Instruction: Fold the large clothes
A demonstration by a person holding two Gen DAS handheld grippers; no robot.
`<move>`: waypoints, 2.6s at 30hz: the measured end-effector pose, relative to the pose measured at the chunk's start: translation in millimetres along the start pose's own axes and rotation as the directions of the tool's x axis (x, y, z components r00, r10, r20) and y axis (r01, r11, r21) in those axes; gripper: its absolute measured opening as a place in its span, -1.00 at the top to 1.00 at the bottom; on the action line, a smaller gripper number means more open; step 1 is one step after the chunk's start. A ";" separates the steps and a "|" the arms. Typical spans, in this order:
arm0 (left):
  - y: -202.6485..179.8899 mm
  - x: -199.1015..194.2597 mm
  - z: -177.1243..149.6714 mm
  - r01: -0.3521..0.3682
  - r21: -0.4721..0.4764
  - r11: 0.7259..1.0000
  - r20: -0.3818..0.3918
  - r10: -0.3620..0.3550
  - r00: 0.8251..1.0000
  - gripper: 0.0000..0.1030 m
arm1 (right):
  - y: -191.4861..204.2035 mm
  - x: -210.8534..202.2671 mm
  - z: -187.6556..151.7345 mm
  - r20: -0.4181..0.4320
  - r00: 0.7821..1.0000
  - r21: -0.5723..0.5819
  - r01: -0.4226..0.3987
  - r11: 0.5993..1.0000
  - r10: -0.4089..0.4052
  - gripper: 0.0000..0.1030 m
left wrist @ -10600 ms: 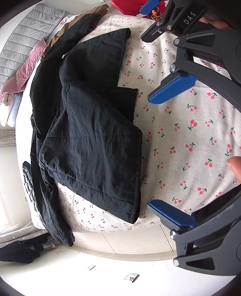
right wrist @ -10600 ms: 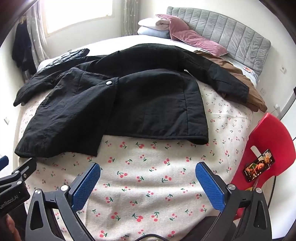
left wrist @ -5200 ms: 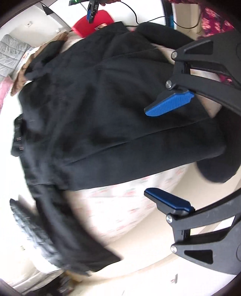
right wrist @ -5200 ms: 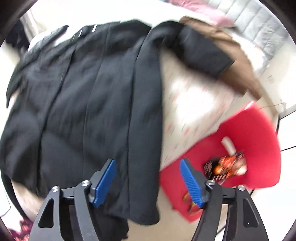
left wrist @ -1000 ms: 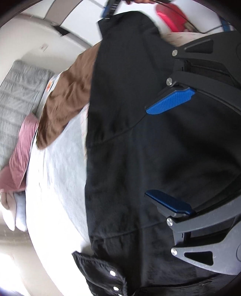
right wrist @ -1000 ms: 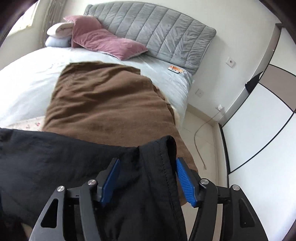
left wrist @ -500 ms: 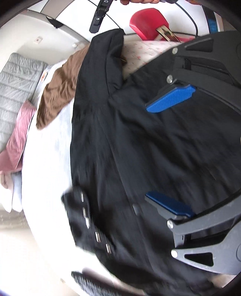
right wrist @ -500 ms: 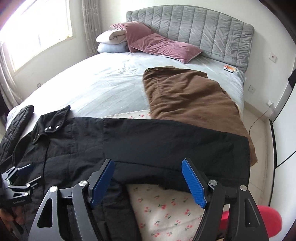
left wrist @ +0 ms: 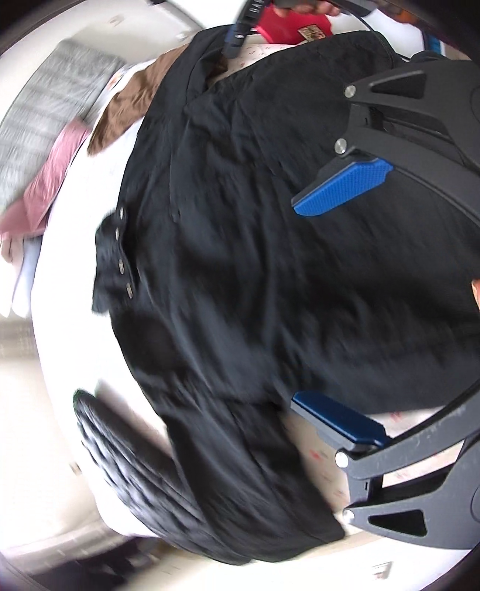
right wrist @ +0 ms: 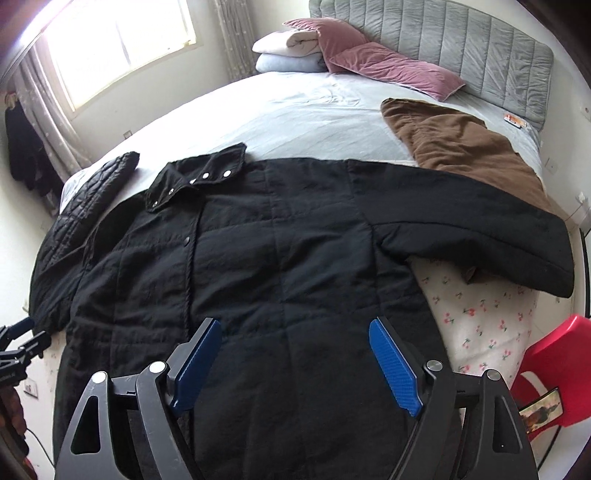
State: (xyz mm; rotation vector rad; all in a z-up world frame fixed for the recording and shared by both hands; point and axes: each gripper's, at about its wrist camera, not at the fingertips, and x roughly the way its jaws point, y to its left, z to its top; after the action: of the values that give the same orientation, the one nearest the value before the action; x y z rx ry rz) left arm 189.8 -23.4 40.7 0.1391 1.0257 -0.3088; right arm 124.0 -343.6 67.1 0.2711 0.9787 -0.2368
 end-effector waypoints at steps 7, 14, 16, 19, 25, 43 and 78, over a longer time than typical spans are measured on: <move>94.6 -13.0 -42.4 -0.018 -0.142 0.990 0.013 0.020 1.000 -0.86 | 28.0 22.6 -21.2 -0.059 0.998 -0.037 -0.037 0.999 0.035 -0.62; 210.4 -24.9 -84.8 0.051 -0.368 0.928 0.094 -0.018 0.995 -0.86 | 41.4 32.8 -27.2 -0.084 0.996 -0.059 -0.040 0.997 0.035 -0.62; 242.9 -25.5 -96.7 0.075 -0.444 0.893 0.114 -0.027 0.993 -0.86 | 47.4 36.4 -25.0 -0.091 0.996 -0.073 -0.032 0.997 0.025 -0.62; 282.9 -22.3 -111.1 0.095 -0.527 0.844 0.154 -0.014 0.988 -0.86 | 57.6 40.6 -21.7 -0.088 0.996 -0.094 -0.029 0.995 0.021 -0.62; 344.9 16.3 -142.3 0.177 -0.713 0.679 0.214 -0.029 0.976 -0.86 | 78.9 54.4 -23.8 -0.107 0.994 -0.128 -0.044 0.991 0.030 -0.62; 384.6 87.1 -177.3 0.468 -0.848 0.251 0.496 0.061 0.866 0.85 | 91.9 75.7 -35.5 -0.137 0.990 -0.169 -0.062 0.984 0.038 -0.62; -32.9 -45.7 88.7 0.458 0.016 0.889 0.490 -0.406 0.771 0.90 | 26.8 79.5 -25.2 -0.052 0.975 0.043 -0.212 0.976 0.215 -0.62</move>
State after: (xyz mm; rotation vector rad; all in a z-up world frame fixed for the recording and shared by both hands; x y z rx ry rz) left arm 230.0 -68.8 126.5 -0.2721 0.5572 -0.6763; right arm 155.5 -316.0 -9.9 0.4160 0.9928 -0.0510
